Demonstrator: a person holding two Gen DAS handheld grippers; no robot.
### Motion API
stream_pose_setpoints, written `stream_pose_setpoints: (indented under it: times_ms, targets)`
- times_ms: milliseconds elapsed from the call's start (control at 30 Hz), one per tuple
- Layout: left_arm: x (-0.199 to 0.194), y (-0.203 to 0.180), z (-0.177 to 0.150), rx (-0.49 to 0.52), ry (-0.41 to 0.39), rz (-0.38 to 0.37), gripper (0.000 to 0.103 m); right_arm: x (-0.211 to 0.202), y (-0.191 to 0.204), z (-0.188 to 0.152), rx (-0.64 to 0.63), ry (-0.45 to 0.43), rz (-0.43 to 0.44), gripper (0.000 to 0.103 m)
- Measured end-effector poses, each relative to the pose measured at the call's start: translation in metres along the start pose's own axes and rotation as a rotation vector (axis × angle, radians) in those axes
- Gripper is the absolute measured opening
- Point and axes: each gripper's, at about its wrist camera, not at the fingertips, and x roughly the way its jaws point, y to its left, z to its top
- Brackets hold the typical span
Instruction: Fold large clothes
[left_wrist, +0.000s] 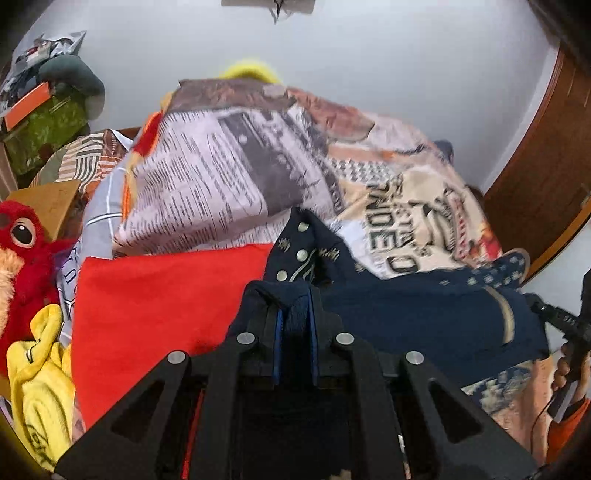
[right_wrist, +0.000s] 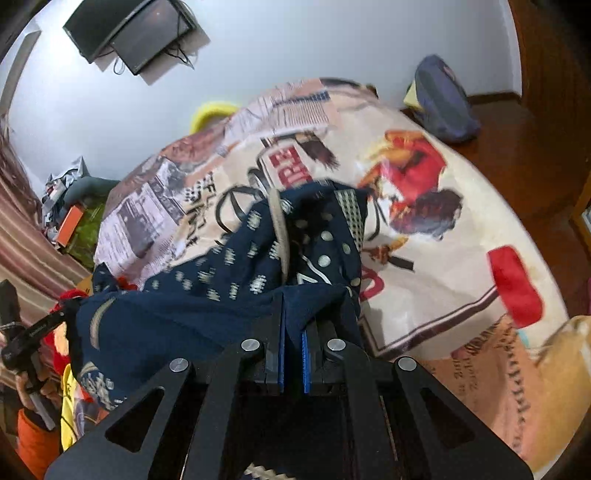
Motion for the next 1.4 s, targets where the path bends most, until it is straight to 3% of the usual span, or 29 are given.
stream_pose_setpoints:
  times_ms: [167, 267, 333, 400, 500, 633, 800, 1067, 1167, 1400]
  targets:
    - [0.018, -0.010, -0.013, 0.072, 0.037, 0.040, 0.015, 0.003, 0.002, -0.014, -0.037, 0.013, -0.034, 0.007]
    - [0.010, -0.016, -0.022, 0.107, 0.037, 0.052, 0.030, -0.003, 0.011, -0.019, -0.088, 0.040, -0.093, 0.016]
    - [0.002, -0.018, -0.027, 0.119, 0.035, 0.058, 0.053, -0.009, 0.017, -0.020, -0.115, 0.057, -0.141, 0.021]
    - [-0.011, -0.021, -0.033, 0.134, 0.028, 0.061, 0.058, -0.021, 0.023, -0.024, -0.149, 0.059, -0.179, 0.024]
    - [-0.030, -0.026, -0.041, 0.167, 0.026, 0.067, 0.058, -0.041, 0.032, -0.032, -0.192, 0.032, -0.200, 0.027]
    - [-0.055, -0.034, -0.052, 0.225, 0.017, 0.071, 0.058, -0.064, 0.045, -0.046, -0.235, 0.017, -0.159, 0.028]
    - [-0.064, -0.038, -0.069, 0.228, 0.058, 0.000, 0.059, -0.075, 0.065, -0.071, -0.272, 0.027, -0.077, 0.032]
    - [-0.022, -0.038, -0.080, 0.171, 0.130, -0.001, 0.059, -0.032, 0.097, -0.087, -0.313, 0.102, -0.018, 0.032]
    - [-0.010, -0.038, -0.077, 0.170, 0.113, 0.027, 0.059, -0.013, 0.101, -0.086, -0.315, 0.094, -0.041, 0.032]
    - [0.015, -0.054, -0.038, 0.279, 0.050, 0.119, 0.059, 0.017, 0.111, -0.054, -0.388, 0.091, -0.060, 0.036]
